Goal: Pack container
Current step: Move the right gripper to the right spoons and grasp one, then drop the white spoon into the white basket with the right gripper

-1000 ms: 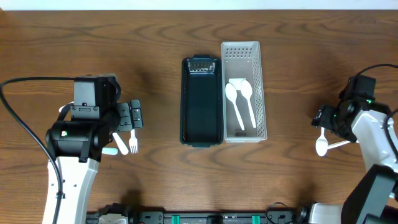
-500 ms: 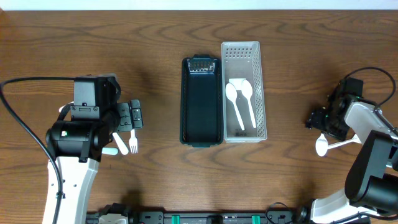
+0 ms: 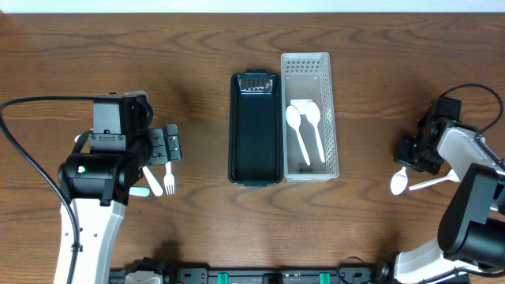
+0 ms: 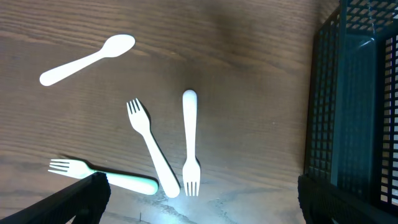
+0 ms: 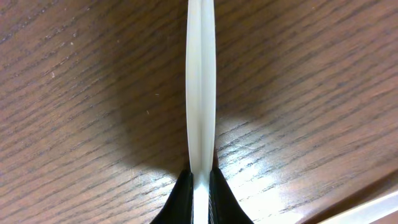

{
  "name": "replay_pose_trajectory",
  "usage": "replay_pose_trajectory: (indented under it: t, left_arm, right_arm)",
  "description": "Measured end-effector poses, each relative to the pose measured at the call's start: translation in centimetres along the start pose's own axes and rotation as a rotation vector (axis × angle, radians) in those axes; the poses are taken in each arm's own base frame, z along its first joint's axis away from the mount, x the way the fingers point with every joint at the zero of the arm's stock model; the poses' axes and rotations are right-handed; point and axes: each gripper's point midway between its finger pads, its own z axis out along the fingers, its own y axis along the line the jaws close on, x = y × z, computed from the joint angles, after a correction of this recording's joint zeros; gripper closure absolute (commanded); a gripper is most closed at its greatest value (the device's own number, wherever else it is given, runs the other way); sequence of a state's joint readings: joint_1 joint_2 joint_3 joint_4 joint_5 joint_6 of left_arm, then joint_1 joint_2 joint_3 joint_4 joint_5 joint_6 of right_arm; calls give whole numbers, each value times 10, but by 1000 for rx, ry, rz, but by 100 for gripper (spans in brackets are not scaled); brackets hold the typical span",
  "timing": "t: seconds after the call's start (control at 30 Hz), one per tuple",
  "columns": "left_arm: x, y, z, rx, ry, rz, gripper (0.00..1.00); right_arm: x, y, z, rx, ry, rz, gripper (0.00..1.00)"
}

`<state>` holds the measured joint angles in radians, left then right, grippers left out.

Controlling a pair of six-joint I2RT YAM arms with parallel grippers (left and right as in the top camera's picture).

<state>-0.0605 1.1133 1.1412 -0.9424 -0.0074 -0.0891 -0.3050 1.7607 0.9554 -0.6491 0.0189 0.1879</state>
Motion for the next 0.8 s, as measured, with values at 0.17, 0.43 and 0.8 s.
replay_pose_trajectory:
  t: [0.17, 0.43, 0.8]
  left_arm:
    - [0, 0, 0, 0, 0, 0, 2]
    - [0, 0, 0, 0, 0, 0, 2]
    - [0, 0, 0, 0, 0, 0, 2]
  right_arm:
    - [5, 0, -3, 7, 37, 31, 99]
    - [-34, 64, -80, -46, -76, -100, 99]
    - [-7, 245, -185, -328, -326, -372, 99]
